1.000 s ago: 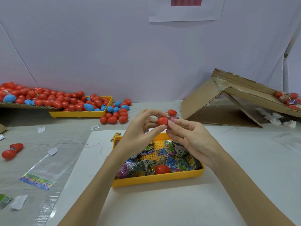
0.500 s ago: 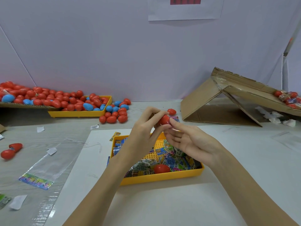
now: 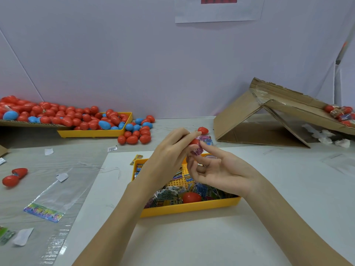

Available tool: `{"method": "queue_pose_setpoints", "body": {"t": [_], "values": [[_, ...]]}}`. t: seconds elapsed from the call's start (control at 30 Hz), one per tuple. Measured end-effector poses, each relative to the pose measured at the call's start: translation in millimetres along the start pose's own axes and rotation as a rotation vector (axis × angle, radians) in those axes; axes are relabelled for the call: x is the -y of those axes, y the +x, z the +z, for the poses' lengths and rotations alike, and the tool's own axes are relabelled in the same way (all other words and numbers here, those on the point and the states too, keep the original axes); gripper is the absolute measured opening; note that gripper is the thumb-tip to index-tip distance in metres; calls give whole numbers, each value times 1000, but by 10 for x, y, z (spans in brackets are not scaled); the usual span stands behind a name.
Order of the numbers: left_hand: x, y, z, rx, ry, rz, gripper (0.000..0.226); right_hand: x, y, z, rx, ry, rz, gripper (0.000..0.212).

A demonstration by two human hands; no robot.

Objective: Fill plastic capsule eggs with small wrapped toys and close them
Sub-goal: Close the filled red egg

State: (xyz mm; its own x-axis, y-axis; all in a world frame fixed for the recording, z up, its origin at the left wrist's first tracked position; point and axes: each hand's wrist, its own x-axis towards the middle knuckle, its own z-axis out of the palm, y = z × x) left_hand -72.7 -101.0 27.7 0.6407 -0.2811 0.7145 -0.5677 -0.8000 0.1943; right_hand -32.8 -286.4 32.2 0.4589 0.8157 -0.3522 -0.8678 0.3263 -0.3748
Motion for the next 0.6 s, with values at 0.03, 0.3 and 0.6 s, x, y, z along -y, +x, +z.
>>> {"method": "queue_pose_setpoints", "body": {"t": [0.03,0.3,0.6], "values": [[11,-2,-5,0,-1,11,36,-5,1,6,1,16,1,43],[-56,34,8,-11,-397,-144,42,-11,-11,36,-6,44,-41,46],[7,-5,36,12,-346,-112,47,-53,-19,79,-3,131,-13,38]]}}
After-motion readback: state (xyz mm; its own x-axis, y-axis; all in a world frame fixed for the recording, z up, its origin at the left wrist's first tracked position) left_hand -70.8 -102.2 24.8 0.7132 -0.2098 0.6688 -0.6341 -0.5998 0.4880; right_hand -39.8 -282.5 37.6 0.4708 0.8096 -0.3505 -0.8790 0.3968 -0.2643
